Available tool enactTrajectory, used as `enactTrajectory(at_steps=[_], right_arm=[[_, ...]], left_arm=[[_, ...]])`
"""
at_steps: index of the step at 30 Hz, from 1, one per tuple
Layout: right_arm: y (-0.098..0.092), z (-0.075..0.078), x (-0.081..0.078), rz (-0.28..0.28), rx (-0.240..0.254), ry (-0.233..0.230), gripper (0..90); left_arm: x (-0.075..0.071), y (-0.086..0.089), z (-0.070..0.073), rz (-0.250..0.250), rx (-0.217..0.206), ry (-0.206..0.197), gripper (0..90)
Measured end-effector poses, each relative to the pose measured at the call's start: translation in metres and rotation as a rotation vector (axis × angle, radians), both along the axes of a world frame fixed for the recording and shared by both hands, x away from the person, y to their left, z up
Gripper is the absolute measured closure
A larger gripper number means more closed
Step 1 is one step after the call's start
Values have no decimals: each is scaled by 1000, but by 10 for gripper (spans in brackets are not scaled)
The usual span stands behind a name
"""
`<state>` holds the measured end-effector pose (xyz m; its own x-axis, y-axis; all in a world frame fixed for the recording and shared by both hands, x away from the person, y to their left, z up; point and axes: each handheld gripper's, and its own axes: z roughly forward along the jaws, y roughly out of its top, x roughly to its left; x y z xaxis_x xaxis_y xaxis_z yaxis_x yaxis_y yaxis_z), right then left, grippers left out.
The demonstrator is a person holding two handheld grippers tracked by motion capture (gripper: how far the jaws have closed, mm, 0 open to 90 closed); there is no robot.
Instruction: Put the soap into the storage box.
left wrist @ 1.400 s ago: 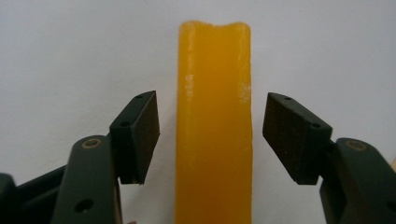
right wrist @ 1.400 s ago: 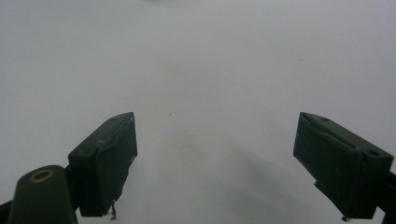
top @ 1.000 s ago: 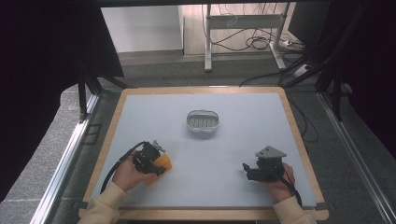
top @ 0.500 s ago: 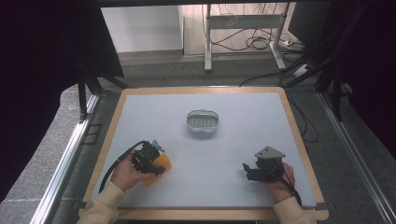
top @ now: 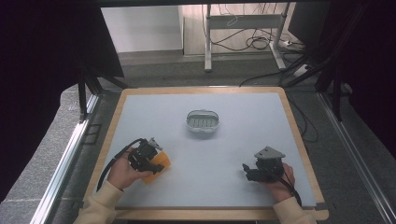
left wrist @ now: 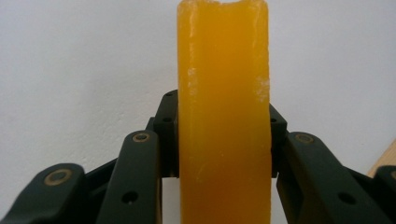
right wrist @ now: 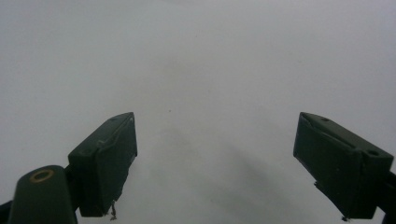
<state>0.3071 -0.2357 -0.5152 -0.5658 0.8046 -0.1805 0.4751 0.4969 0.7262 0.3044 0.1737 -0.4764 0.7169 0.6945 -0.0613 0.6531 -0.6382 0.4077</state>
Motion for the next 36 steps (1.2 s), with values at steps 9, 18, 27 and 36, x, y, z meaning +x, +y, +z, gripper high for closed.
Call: enactTrajectory(at_steps=[9,18,27,36], right_arm=[[-1,1,0,-5,3,-1,140],[0,0,-1,5,1,-5,140],[0,0,-1,8,1,-10,138],[0,0,-1,14,-6,-10,138]], left_arm=[[3,-1,15,-25,-11,-17,619],[7,-2,19,-44,-33,-29,619],[10,-4,23,-71,-35,-38,619],[17,-8,33,-90,-53,-66,619]])
